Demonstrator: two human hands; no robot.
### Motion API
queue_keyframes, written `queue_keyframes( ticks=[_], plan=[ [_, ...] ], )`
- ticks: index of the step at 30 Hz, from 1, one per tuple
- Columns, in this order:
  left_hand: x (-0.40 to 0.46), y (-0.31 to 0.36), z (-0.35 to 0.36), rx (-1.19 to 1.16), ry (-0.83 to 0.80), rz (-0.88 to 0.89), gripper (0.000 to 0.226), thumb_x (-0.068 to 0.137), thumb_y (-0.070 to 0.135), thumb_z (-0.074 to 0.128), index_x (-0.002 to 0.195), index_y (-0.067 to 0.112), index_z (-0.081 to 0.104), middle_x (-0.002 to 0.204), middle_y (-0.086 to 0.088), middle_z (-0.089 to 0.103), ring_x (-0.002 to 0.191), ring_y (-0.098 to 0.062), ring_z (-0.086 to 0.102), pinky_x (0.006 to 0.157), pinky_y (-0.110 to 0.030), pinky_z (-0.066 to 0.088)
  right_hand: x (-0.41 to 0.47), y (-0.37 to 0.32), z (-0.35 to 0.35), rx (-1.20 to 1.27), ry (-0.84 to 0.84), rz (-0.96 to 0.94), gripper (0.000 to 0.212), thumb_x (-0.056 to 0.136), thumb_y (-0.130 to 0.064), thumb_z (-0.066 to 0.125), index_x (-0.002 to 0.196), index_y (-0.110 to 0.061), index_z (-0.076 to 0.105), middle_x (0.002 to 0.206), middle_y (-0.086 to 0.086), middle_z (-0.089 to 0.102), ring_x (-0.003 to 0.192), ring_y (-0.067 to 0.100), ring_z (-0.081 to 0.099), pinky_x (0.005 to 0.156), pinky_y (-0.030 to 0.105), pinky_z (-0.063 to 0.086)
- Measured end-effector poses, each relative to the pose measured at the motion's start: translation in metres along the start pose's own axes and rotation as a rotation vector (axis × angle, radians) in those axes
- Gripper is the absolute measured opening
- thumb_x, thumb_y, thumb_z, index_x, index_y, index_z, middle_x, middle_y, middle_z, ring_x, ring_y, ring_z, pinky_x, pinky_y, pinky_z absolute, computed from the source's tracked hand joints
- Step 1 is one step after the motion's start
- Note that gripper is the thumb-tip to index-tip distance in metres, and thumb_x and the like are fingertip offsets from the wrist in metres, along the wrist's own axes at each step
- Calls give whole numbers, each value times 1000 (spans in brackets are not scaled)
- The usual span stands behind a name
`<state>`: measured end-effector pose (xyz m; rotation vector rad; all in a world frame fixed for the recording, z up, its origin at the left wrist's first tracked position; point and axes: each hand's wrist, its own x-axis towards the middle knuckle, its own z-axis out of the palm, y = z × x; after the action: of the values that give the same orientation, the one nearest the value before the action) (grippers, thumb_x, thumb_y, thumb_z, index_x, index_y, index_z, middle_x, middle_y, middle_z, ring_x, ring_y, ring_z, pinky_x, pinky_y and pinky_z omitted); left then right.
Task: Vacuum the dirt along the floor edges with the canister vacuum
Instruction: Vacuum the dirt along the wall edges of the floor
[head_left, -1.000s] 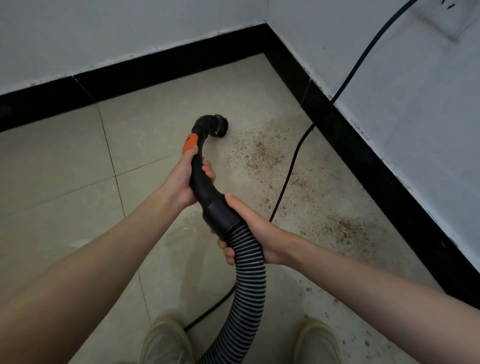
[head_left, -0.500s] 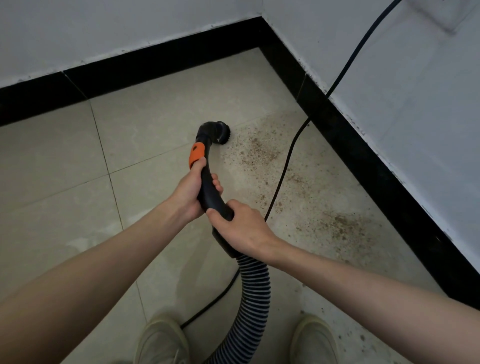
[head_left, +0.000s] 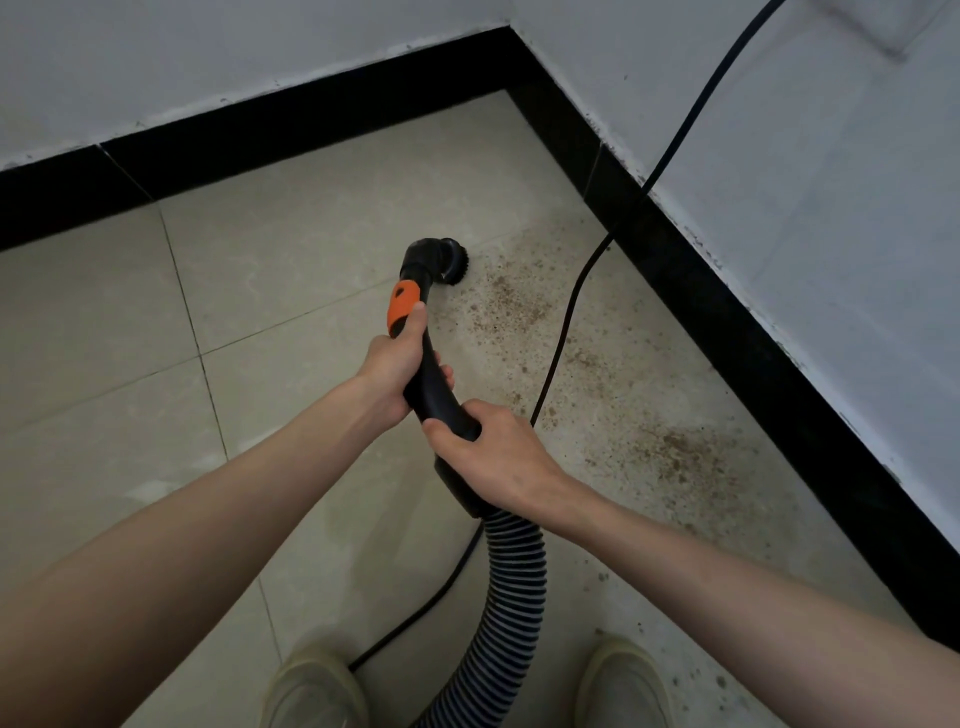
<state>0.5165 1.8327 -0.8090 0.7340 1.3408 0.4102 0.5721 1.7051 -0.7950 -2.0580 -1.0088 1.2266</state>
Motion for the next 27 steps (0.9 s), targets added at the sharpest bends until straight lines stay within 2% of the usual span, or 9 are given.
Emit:
queue_keyframes(
  ticks=[6, 11, 18, 27],
  plan=[
    [6, 1, 19, 40, -22, 23, 36, 98, 42, 45, 89, 7, 43, 71, -8, 47, 51, -21, 52, 52, -32, 49, 5, 10, -14, 41, 42, 5, 34, 88, -49, 55, 84, -16, 63, 78, 4, 70, 71, 21, 68, 72, 43, 58],
    [14, 3, 36, 60, -48, 30, 35, 98, 42, 45, 90, 8, 43, 72, -7, 47, 50, -20, 52, 51, -31, 49, 13, 17, -25, 38, 80, 15, 34, 88, -49, 56, 81, -16, 62, 76, 3, 68, 71, 21, 66, 70, 42, 57],
    [25, 9, 72, 129, -108, 38, 38, 98, 42, 45, 103, 5, 44, 69, -7, 48, 46, -18, 53, 48, -28, 50, 25, 29, -47, 33, 172, 52, 34, 88, -50, 56, 74, -18, 58, 67, -2, 62, 61, 16, 62, 58, 34, 52],
    [42, 23, 114, 190, -197, 24, 34, 98, 41, 45, 98, 7, 44, 70, -8, 47, 44, -18, 52, 44, -26, 50, 47, 41, -69, 112, 266, 110, 36, 84, -54, 56, 80, -20, 64, 75, 2, 69, 68, 19, 68, 69, 45, 58]
  ],
)
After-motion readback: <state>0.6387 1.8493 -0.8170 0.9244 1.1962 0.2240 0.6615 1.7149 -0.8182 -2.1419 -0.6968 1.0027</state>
